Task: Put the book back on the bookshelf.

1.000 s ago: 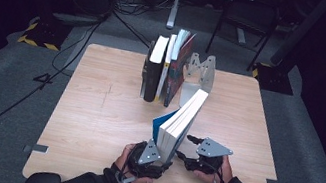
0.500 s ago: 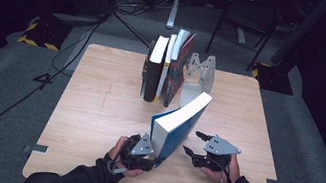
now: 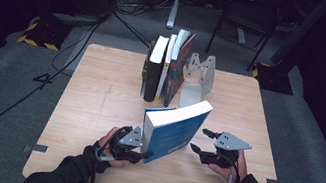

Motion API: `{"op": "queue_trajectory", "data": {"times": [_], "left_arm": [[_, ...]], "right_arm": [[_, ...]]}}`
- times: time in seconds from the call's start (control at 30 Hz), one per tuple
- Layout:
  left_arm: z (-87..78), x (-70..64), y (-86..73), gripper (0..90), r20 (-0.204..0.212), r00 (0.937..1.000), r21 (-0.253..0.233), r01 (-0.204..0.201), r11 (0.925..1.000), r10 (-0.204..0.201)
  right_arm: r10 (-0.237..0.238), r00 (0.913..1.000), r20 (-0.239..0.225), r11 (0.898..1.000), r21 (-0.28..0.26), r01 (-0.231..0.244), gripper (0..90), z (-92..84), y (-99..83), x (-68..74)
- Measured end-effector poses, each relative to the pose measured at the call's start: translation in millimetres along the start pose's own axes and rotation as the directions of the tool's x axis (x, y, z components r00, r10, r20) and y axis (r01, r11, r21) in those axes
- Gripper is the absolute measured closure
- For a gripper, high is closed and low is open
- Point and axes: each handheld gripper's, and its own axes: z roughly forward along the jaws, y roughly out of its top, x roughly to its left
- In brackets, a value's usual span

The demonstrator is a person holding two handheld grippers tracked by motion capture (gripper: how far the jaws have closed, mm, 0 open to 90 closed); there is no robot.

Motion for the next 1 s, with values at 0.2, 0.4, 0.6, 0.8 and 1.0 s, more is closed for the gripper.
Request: {"op": "queue_trajectory", "data": {"times": [0.2, 0.4, 0.6, 0.8, 1.0], "left_arm": [[-10.4, 6.3, -5.1, 58.2, 0.028, 0.9991, 0.027, -0.031, 0.9992, 0.03], [-16.6, 11.7, -8.8, 58.2, 0.057, 0.9975, 0.036, -0.045, 0.9983, 0.042], [-17.2, 12.9, -9.0, 58.1, 0.066, 0.997, 0.04, -0.043, 0.9983, 0.04], [-18.7, 13.1, -9.7, 57.4, 0.066, 0.9964, 0.043, -0.055, 0.9975, 0.052], [-25.9, 16.6, -14.7, 52.3, 0.031, 0.9992, 0.035, -0.026, 0.9991, 0.025]], "right_arm": [[-0.011, 0.998, -0.063, 1.0, 0.0, 0.011, 30.4, 8.2, 2.7, 0.5], [0.003, 0.9934, -0.115, 1.0, 0.019, 0.0, 30.4, 24.9, 5.0, -1.3], [-0.023, 0.9807, -0.194, 0.999, 0.04, 0.031, 30.1, 39.6, 6.4, 4.9], [-0.054, 0.9749, -0.216, 0.996, 0.054, 0.067, 30.8, 46.4, 9.2, 12.3], [-0.055, 0.962, -0.267, 0.995, 0.064, 0.075, 44.9, 36.5, 8.1, 7.9]]}}
